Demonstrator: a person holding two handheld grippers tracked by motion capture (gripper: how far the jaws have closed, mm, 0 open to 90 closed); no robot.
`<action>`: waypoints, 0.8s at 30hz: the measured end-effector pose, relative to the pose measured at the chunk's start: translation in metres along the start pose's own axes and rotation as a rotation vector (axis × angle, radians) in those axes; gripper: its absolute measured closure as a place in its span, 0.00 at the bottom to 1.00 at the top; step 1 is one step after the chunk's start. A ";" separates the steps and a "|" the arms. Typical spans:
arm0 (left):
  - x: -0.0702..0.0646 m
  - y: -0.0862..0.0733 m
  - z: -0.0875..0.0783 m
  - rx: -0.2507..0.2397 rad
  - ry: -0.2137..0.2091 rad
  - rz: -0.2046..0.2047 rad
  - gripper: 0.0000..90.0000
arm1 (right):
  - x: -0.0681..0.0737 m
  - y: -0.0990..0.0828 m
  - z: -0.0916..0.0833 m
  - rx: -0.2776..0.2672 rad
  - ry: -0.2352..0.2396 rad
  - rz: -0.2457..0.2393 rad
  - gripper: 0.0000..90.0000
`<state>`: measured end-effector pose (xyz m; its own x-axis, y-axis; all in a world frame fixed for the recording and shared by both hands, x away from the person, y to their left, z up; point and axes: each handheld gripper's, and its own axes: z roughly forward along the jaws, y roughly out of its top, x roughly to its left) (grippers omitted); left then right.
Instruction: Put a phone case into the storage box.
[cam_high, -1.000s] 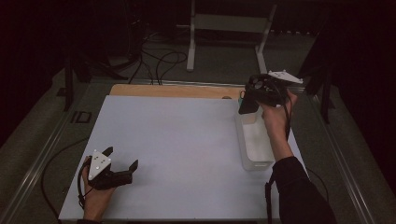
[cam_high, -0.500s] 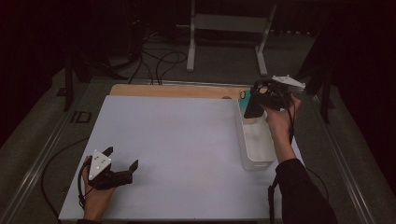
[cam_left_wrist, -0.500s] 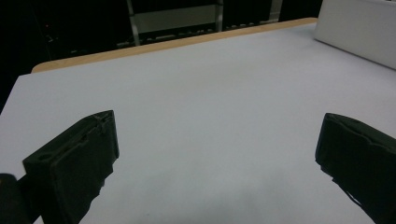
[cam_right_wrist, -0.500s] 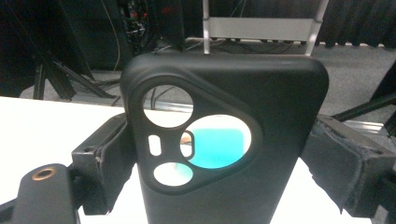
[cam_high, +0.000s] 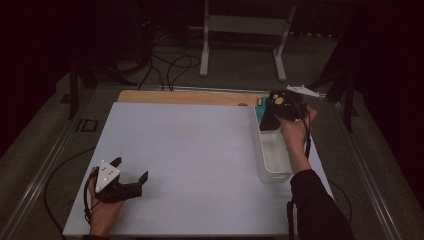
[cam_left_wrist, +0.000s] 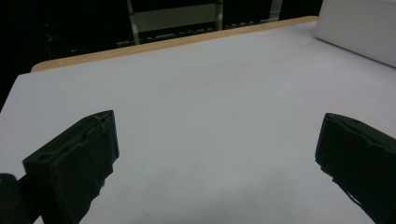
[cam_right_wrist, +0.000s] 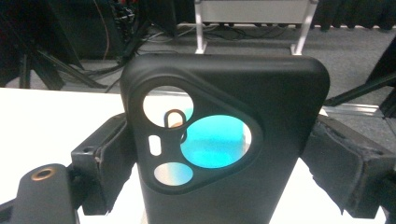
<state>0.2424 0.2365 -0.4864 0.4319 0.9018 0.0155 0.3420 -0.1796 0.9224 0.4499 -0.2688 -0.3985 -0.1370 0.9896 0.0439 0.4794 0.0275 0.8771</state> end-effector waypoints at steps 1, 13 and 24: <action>0.000 0.000 0.000 0.003 0.000 0.002 0.00 | 0.000 -0.001 0.002 0.006 -0.005 -0.004 0.15; 0.000 -0.001 0.002 0.013 -0.004 0.006 0.00 | 0.003 -0.011 0.020 0.041 -0.019 -0.011 0.15; 0.000 -0.001 0.001 0.012 -0.006 0.005 0.00 | 0.008 -0.019 0.039 0.093 -0.050 -0.040 0.15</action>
<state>0.2430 0.2361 -0.4877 0.4386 0.8985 0.0172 0.3499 -0.1884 0.9176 0.4729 -0.2561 -0.4337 -0.1152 0.9932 -0.0166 0.5531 0.0780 0.8294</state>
